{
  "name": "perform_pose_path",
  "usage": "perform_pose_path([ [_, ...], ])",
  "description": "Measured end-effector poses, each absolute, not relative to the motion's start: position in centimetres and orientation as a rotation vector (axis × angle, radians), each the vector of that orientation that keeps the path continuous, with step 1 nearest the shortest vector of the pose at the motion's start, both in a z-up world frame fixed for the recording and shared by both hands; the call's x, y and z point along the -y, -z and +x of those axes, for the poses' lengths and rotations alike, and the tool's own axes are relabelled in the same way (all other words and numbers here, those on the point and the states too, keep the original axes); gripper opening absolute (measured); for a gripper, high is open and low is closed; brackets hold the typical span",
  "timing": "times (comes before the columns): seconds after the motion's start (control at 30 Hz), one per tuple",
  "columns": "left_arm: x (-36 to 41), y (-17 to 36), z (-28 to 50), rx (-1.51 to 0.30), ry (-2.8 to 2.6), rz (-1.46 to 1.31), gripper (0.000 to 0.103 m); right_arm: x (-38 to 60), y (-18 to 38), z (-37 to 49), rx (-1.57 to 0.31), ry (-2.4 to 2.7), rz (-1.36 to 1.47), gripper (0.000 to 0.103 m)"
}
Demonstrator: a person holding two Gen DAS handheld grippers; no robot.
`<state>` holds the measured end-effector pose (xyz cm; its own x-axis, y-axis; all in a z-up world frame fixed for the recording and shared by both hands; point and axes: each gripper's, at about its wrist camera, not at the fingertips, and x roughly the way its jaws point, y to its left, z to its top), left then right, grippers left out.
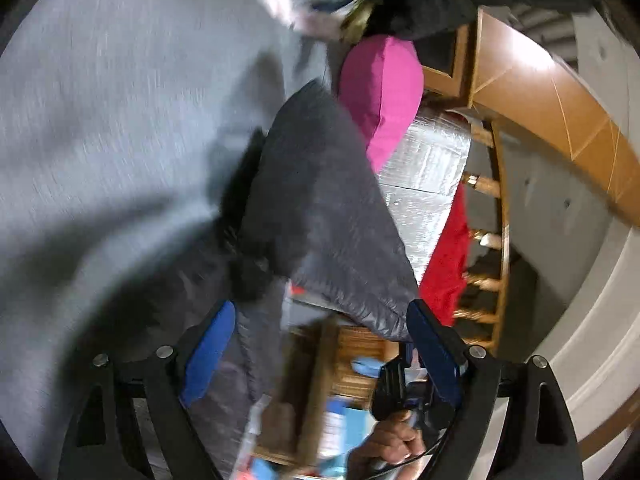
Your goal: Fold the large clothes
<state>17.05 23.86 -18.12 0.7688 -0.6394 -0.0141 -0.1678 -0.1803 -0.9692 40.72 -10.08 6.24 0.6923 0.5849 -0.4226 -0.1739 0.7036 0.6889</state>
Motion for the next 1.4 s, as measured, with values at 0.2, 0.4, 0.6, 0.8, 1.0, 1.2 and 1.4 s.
perform_pose_path([
  [0.2, -21.1, 19.0, 19.9, -0.628, 0.509, -1.902, 0.09, 10.9, -8.6, 38.4, -0.618, -0.471, 0.629, 0.013],
  [0.4, -19.5, 20.2, 21.7, -0.578, 0.526, -2.082, 0.094, 12.6, -10.8, 37.1, -0.547, -0.471, 0.633, 0.013],
  [0.6, -18.2, 20.7, 23.4, -0.547, 0.547, -2.175, 0.096, 15.5, -11.3, 34.8, -0.5, -0.453, 0.635, 0.013],
  [0.8, -17.5, 20.2, 24.8, -0.551, 0.569, -2.126, 0.036, 19.8, -10.0, 32.4, -0.478, -0.406, 0.67, 0.013],
  [1.0, -16.8, 15.5, 26.1, -0.672, 0.501, -1.736, 0.017, 25.4, -6.5, 30.3, -0.502, -0.311, 0.703, 0.013],
  [1.2, -13.3, 9.8, 28.1, -0.771, 0.463, -1.247, 0.014, 31.5, -1.7, 29.4, -0.547, -0.205, 0.801, 0.012],
  [1.4, -8.8, 6.8, 29.7, -0.815, 0.462, -0.972, 0.013, 36.0, -1.7, 30.7, -0.527, -0.132, 0.761, 0.012],
])
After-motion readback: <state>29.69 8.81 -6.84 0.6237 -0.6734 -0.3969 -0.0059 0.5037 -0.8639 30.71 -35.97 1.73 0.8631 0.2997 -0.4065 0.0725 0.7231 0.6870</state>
